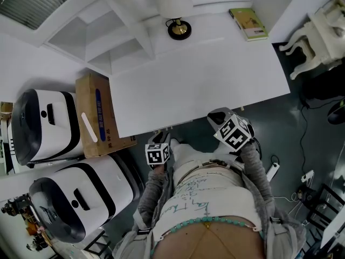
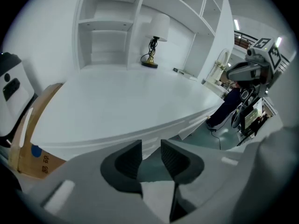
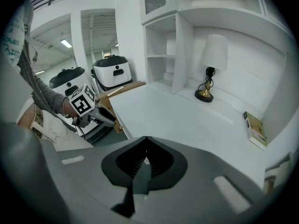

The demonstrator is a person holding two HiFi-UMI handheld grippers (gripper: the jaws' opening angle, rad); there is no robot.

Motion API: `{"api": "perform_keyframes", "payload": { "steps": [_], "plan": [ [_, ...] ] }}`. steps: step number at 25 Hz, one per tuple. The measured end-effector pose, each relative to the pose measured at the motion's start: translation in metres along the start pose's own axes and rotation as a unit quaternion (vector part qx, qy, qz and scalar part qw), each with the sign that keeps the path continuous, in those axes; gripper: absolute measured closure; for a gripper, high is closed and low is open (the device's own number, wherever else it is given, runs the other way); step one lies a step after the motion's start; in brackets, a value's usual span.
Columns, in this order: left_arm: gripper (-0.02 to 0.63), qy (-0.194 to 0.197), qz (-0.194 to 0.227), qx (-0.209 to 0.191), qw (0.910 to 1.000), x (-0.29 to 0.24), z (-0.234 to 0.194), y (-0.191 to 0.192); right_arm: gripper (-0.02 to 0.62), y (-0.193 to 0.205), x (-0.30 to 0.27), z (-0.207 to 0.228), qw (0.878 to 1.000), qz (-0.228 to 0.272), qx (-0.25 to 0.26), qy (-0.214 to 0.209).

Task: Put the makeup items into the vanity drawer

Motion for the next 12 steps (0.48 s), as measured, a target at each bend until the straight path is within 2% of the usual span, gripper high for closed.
{"api": "perform_keyframes", "payload": {
  "steps": [12],
  "plan": [
    [0.598,0.029,0.056,-0.052,0.9966,0.016,0.027,-0.057,0.566,-0.005,0.004,0.001,1.000,0.010,-0.003,0.004]
  ]
}}
Point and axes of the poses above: the fingertips, and each gripper's own axes: x backward along the fingers, z to its right, y out of its underside, the point moved 4 cm from there along x, backward along the fingers, and after that the axes turned 11 degrees about -x, right-handed, at the moved point
